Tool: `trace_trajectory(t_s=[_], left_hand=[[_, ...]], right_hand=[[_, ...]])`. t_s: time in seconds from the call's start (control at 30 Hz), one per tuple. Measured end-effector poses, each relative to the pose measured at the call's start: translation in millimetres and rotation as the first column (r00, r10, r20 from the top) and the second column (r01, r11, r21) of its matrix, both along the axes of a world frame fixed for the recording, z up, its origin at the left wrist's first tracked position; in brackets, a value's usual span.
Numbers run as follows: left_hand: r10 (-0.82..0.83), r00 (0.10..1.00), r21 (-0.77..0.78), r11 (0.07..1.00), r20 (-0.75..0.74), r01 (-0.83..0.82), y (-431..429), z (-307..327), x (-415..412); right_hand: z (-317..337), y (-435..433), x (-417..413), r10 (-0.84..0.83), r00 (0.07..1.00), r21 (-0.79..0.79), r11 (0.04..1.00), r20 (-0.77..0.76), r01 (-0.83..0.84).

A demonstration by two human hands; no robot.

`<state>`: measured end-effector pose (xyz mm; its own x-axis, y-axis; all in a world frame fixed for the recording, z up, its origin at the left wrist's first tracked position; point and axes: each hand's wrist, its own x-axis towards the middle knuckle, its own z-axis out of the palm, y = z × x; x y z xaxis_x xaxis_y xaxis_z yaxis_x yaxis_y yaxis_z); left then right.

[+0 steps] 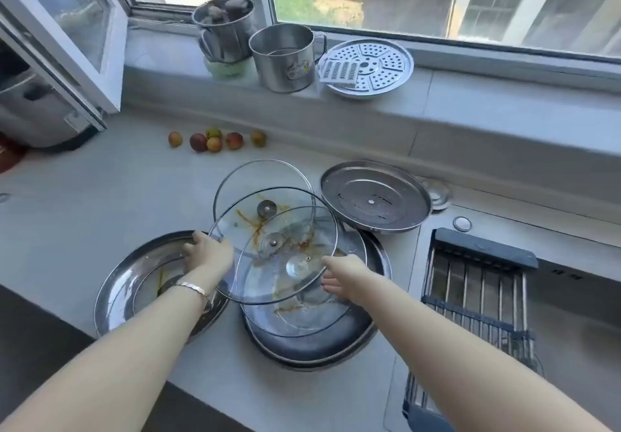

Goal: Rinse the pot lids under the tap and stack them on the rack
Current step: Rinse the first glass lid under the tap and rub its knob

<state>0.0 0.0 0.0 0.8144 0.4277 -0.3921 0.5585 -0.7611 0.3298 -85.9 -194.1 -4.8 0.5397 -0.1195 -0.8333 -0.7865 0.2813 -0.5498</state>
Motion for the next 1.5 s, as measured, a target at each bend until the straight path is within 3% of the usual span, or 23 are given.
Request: trace_trajectory(t_s=[0.2, 0.43, 0.5, 0.57, 0.63, 0.73, 0.83, 1.07, 1.27, 1.37, 1.5], left_hand=[[0.029, 0.998, -0.022, 0.999, -0.058, -0.031, 20, -13, 22], [0.099, 0.993, -0.214, 0.971, -0.062, -0.110, 44, -13, 33], [0.166, 0.983, -0.373, 0.909, -0.084, -0.185, 55, -2, 38], [0.208, 0.955, -0.545, 0.786, -0.213, -0.293, 64, 13, 44], [0.159, 0.939, -0.618, 0.717, -0.306, -0.323, 66, 33, 47], [0.065, 0.950, -0.710, 0.649, -0.305, -0.272, 53, 67, 44], [-0.024, 0.962, -0.823, 0.524, -0.272, -0.220, 28, 83, 34], [-0.035, 0.997, -0.882, 0.468, -0.075, -0.050, -84, 84, -17], [-0.141, 0.990, -0.877, 0.476, -0.001, 0.067, -190, 72, -78], [-0.194, 0.981, -0.846, 0.521, 0.017, 0.118, -244, 70, -120], [-0.227, 0.974, -0.818, 0.556, 0.021, 0.147, -313, 63, -187]], right_hand=[[-13, 23, 13, -0.284, 0.959, 0.159, 0.948, 0.022, 0.277], [-2, 22, 6, -0.311, 0.949, 0.277, 0.917, 0.040, 0.289], [2, 18, 1, -0.310, 0.949, 0.331, 0.903, 0.055, 0.275], [7, 16, -3, -0.299, 0.951, 0.387, 0.888, 0.075, 0.249], [17, 14, -8, -0.283, 0.953, 0.419, 0.883, 0.112, 0.213], [37, 4, -17, -0.248, 0.947, 0.400, 0.904, 0.202, 0.152], [57, -22, -29, -0.255, 0.919, 0.323, 0.934, 0.299, 0.154], [84, -116, -86, -0.285, 0.865, 0.091, 0.958, 0.413, 0.273], [70, -211, -175, -0.173, 0.952, -0.340, 0.905, 0.254, 0.256], [56, -262, -232, -0.072, 0.986, -0.561, 0.815, 0.151, 0.146], [46, -336, -303, 0.045, 0.999, -0.856, 0.516, 0.003, -0.020]])
